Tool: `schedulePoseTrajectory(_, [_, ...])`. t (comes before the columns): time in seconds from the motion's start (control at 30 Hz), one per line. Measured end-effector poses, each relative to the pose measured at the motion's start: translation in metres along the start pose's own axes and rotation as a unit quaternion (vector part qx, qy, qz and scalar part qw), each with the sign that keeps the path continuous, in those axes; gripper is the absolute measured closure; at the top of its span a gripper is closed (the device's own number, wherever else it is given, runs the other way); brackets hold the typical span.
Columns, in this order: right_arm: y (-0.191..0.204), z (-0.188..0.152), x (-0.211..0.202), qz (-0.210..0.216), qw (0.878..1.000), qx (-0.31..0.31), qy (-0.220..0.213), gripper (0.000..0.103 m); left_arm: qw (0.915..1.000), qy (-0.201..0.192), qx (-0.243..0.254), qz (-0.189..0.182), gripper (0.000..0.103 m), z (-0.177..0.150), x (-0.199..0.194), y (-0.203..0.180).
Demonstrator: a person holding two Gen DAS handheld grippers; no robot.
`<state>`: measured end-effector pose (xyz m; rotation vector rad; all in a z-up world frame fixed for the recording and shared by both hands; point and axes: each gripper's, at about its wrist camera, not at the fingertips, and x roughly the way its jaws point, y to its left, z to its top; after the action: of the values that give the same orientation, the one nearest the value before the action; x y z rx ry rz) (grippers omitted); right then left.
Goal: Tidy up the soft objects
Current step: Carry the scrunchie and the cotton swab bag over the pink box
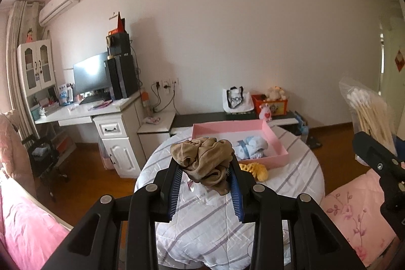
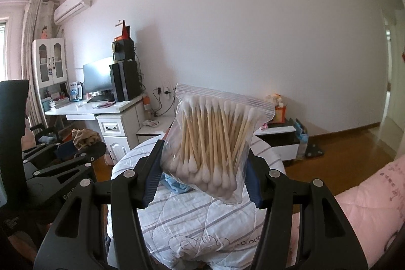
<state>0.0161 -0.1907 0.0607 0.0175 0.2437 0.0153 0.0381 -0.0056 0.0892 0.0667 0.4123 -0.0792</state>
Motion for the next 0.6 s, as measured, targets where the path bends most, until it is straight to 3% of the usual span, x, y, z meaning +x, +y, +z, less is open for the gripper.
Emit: schedulePoseTrajectory(0.6, [-0.005,0.0,-0.002,-0.004,1.0,0.001,0.011,0.049,0.9999,0.002,-0.002,0.013,0.069,-0.006,0.011,-0.007])
